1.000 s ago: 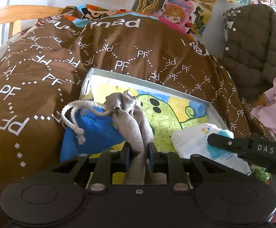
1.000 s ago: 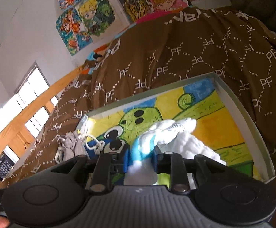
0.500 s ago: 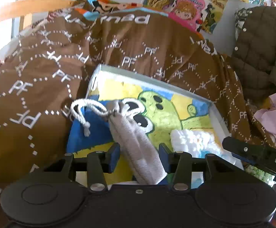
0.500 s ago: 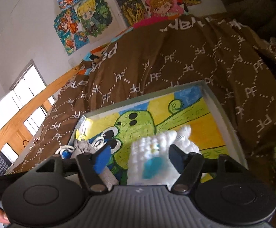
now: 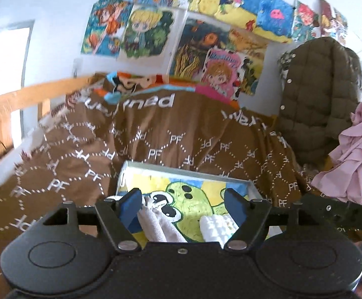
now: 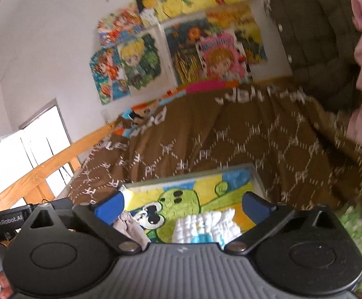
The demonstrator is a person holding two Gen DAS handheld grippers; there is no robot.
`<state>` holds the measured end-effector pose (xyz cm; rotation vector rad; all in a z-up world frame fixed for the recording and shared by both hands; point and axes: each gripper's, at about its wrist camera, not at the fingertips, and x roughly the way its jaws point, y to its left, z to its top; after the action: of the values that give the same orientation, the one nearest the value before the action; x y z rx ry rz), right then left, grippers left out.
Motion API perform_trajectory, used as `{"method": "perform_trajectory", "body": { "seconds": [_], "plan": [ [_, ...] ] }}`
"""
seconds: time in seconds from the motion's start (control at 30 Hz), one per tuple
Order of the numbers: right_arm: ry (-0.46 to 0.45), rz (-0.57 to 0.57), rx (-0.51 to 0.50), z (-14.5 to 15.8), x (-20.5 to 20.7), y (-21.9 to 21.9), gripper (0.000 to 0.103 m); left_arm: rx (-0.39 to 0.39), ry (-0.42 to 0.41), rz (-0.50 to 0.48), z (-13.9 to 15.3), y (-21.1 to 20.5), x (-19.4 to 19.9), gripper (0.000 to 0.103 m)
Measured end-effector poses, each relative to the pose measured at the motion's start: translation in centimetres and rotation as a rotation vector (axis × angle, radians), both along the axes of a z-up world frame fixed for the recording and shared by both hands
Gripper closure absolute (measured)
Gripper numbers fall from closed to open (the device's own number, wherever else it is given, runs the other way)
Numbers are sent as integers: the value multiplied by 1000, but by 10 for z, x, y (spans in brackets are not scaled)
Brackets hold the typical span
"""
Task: Organize soft objects
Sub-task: 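Lift both open tools up away from the tray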
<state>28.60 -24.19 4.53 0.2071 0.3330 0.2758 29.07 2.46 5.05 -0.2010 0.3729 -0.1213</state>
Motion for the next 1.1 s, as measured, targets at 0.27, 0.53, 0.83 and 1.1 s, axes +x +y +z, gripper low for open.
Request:
{"method": "perform_trajectory", "body": {
  "seconds": [0.27, 0.53, 0.83, 1.1],
  "plan": [
    [-151, -26, -90, 19, -69, 7, 0, -38, -58, 35, 19, -7, -57, 10],
    [-293, -34, -149, 23, -134, 8, 0, 19, -149, 51, 30, -18, -122, 1],
    [-298, -19, -249, 9, -181, 12, 0, 56, -173, 3, 22, -24, -174, 1],
    [-262, -10, -282, -1, -212, 14, 0, 47, -111, -17, 2, -21, -203, 1]
  ]
}}
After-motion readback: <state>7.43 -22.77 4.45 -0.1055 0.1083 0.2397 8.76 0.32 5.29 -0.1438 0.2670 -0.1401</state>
